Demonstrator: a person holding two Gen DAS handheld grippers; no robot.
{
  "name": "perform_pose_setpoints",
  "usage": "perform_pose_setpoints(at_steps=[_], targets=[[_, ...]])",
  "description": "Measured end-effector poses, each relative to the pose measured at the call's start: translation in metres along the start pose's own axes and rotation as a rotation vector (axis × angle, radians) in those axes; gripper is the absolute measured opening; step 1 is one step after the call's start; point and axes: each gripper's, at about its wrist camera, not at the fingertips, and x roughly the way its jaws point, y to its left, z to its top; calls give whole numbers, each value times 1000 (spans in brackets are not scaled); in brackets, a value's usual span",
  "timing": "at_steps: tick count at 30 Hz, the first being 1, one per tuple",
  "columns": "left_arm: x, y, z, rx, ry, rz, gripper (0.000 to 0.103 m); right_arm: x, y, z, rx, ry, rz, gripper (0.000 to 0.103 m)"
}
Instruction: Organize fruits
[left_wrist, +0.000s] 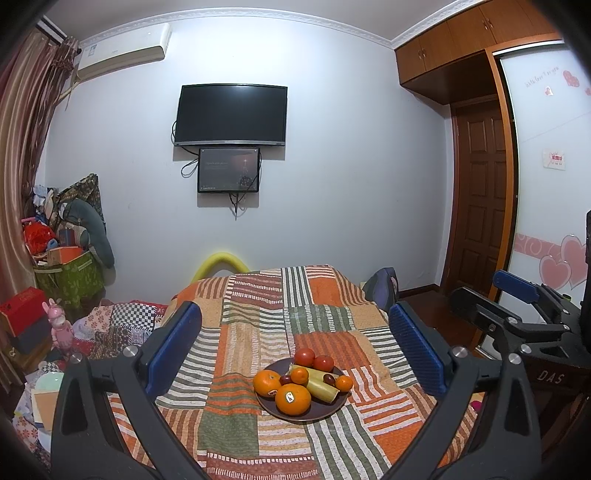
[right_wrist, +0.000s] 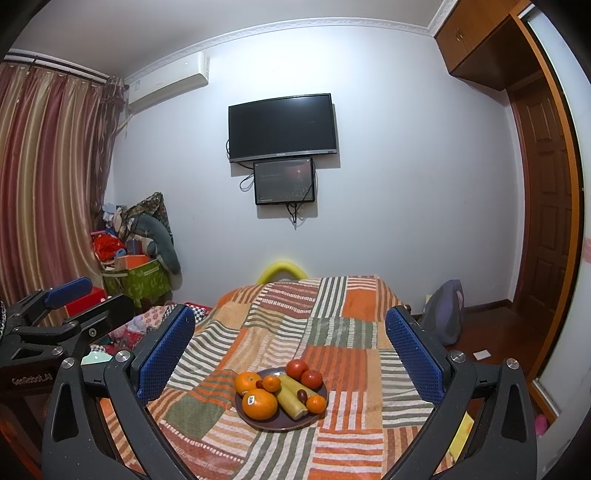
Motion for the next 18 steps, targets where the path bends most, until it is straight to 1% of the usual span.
perform_pose_setpoints(at_steps=[18], targets=[[3, 1, -3, -13, 16, -12, 103, -3, 1, 3, -7, -10, 3, 103]])
